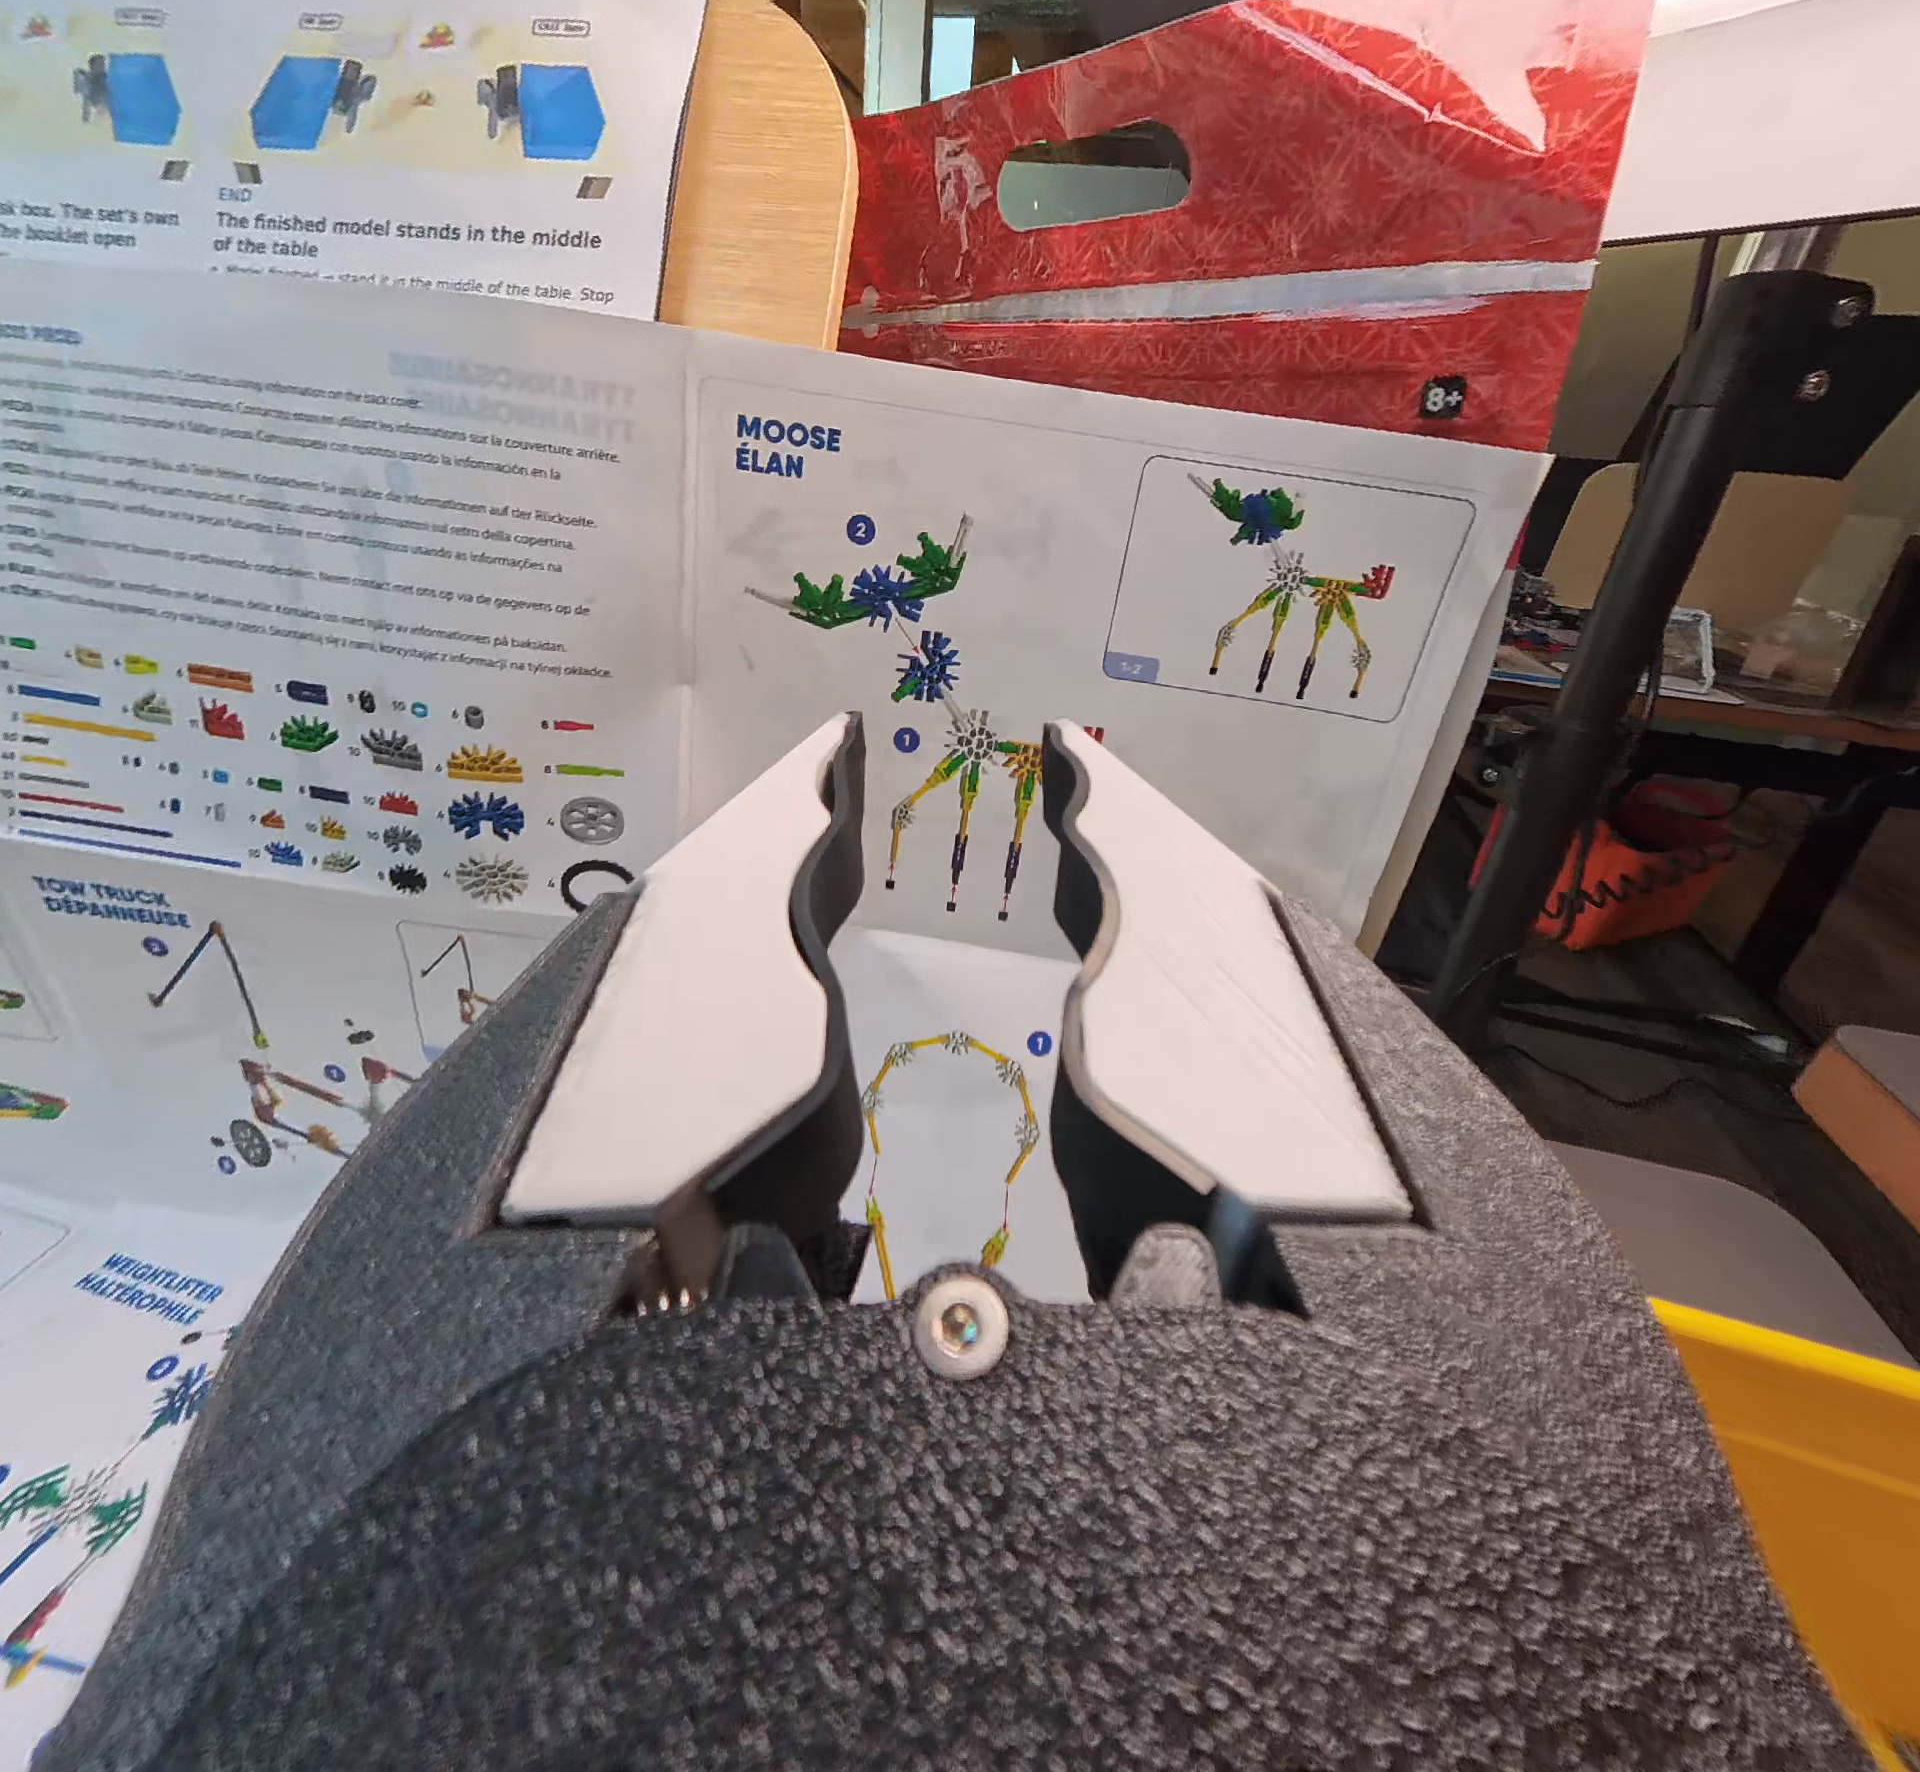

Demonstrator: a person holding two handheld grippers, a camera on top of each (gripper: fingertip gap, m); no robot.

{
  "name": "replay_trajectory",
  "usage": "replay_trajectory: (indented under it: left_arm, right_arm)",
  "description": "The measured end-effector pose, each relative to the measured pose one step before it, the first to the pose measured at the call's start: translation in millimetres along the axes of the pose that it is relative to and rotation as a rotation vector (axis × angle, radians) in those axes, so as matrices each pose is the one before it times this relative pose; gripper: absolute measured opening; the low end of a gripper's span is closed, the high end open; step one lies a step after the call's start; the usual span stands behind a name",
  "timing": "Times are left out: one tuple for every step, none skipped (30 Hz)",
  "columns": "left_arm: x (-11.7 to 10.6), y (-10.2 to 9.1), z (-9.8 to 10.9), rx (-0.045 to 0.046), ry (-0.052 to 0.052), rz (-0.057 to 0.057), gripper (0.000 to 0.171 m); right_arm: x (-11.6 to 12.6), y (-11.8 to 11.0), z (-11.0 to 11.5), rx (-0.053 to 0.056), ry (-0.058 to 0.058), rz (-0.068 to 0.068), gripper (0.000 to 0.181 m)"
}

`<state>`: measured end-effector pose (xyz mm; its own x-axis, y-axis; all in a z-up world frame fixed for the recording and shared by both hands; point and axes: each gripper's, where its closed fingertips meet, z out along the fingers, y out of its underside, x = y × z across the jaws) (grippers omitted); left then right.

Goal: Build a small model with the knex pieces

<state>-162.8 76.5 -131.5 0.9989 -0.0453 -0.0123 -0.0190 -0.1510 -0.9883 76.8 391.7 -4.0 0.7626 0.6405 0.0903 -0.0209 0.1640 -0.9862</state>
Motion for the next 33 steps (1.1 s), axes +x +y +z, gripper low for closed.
replay_trajectory:
  left_arm:
    - [0.97,0.24,0.7,-0.00195,0.0035,0.0026,0.032]
    - [0.99,0.01,0.65,-0.00094,0.0043,0.001,0.032]
    - [0.68,0.19,0.71,-0.00154,0.0039,0.0003,0.032]
    - [0.46,0.37,0.53,-0.00274,0.002,0.001,0.032]
    - [0.33,0.53,0.43,-0.00311,0.0007,0.002,0.032]
    - [0.65,0.29,0.22,-0.00182,0.002,0.003,0.032]
    - [0.82,0.21,0.29,-0.00208,0.0028,0.0035,0.032]
    - [0.93,0.48,0.37,-0.00273,0.0041,0.0029,0.032]
    - [1.21,0.04,0.46,-0.00109,0.005,0.0022,0.032]
    - [1.23,-0.14,0.45,0.00039,0.0054,-0.0001,0.032]
    - [1.07,-0.2,0.33,0.00028,0.0047,-0.0005,0.032]
    - [0.79,-0.1,0.17,0.0005,0.0029,0.0002,0.032]
    - [0.09,-0.18,-0.07,0.00139,-0.0015,0.0016,0.032]
    - [-0.13,-0.69,-0.59,0.00453,-0.0018,0.0007,0.032]
    - [-0.35,-0.84,-0.82,0.00603,-0.0017,-0.0013,0.032]
    - [-0.45,-0.69,-0.72,0.00402,-0.0007,-0.0053,0.032]
    - [-0.26,-0.39,-0.64,0.00235,0.0014,-0.0084,0.032]
    - [-0.55,-0.42,-0.46,0.00233,0.0008,-0.0084,0.032]
    - [-0.86,-0.51,-0.32,0.00277,-0.0016,-0.0061,0.032]
    - [-0.58,-0.26,-0.09,0.00128,-0.0009,-0.0049,0.032]
    - [-0.42,0.15,0.12,-0.00057,-0.0002,-0.0032,0.032]
    - [-0.08,0.13,0.11,-0.00117,0.0,-0.0006,0.032]
    - [0.28,0.26,0.14,-0.0014,0.0002,0.0018,0.032]
    - [0.52,0.32,0.22,-0.0019,0.0013,0.0032,0.032]
    - [0.43,0.3,0.23,-0.0018,0.0006,0.0033,0.032]
    - [0.24,0.14,0.14,-0.00122,0.0002,0.0023,0.032]
    - [0.19,0.08,0.07,-0.00067,0.0004,0.0008,0.032]
    - [0.05,0.2,0.05,-0.0008,0.0008,-0.0006,0.032]
    - [-0.13,0.06,0.04,-0.00054,-0.0001,-0.0013,0.032]
    - [-0.04,0.04,0.07,-0.00036,0.0,-0.0009,0.032]
    - [-0.11,0.04,0.07,-0.00036,-0.0001,-0.0002,0.032]
    - [0.06,0.12,0.11,-0.00025,-0.0006,0.0006,0.032]
    - [0.11,0.07,0.07,-0.00063,-0.0001,0.001,0.032]
  right_arm:
    - [2.33,2.17,6.17,0.0025,0.0008,0.0082,0.032]
    - [2.16,3.37,5.24,0.0007,0.0028,0.0093,0.031]
    - [1.33,4.04,3.92,0.0014,0.0008,0.0109,0.03]
    - [0.71,4.53,2.86,0.0042,0.001,0.0122,0.029]
    - [1.2,4.1,2.79,0.0135,0.0071,0.0092,0.024]
    - [-1.91,8.11,3.23,-0.0216,-0.012,-0.009,0.023]
    - [-0.19,7.4,1.87,-0.036,0.0003,-0.0288,0.023]
    - [2.38,0.6,-0.99,0.0037,0.0208,-0.0292,0.021]
    - [1.15,-3.21,-2.49,0.0249,0.0099,-0.0161,0.018]
    - [-0.09,-2.07,-1.8,0.0129,-0.0035,-0.0055,0.016]
    - [0.64,0.0,-0.88,-0.0022,-0.0017,-0.0006,0.015]
    - [1.93,0.73,-0.46,-0.0039,0.0032,0.0024,0.014]
    - [1.91,0.44,-0.47,-0.0003,0.0022,0.0067,0.014]
    - [1.73,0.78,-0.26,-0.0002,0.0005,0.0101,0.013]
    - [1.44,1.01,-0.02,-0.0026,0.0,0.0087,0.013]
    - [1.21,0.96,0.01,-0.0021,0.0013,0.0053,0.012]
    - [1.03,0.34,-0.09,-0.0004,0.0017,0.0026,0.012]
    - [0.47,0.06,-0.14,0.0004,0.0006,0.0016,0.011]
    - [0.22,-0.24,-0.17,0.001,-0.0001,0.0013,0.011]
    - [-0.25,-0.36,-0.09,0.0016,-0.0011,0.0008,0.011]
    - [-0.48,-0.39,0.02,0.0012,-0.0021,0.0,0.011]
    - [-0.5,-0.41,-0.06,0.0012,-0.0016,0.0003,0.011]
    - [-0.32,-0.42,-0.14,0.0014,-0.0021,0.003,0.011]
    - [-0.32,-0.37,-0.04,0.0014,-0.0035,0.0052,0.01]
    - [-0.19,-0.43,-0.04,0.0011,-0.0029,0.0045,0.01]
    - [0.01,-0.28,-0.15,0.0012,-0.0011,0.0022,0.01]
    - [-0.05,0.03,-0.11,0.0005,-0.0011,0.0006,0.01]
    - [-0.3,0.25,0.06,-0.0009,-0.0015,0.0009,0.01]
    - [-0.21,0.32,0.06,-0.0007,-0.0009,0.0008,0.01]
    - [-0.36,0.38,0.11,-0.0005,-0.0009,-0.0001,0.01]
    - [-0.54,0.42,0.07,-0.0009,-0.0014,-0.0007,0.01]
    - [-0.63,0.55,0.19,-0.001,-0.0018,-0.0005,0.01]
    - [-0.79,0.64,0.28,-0.0016,-0.0019,-0.0006,0.01]
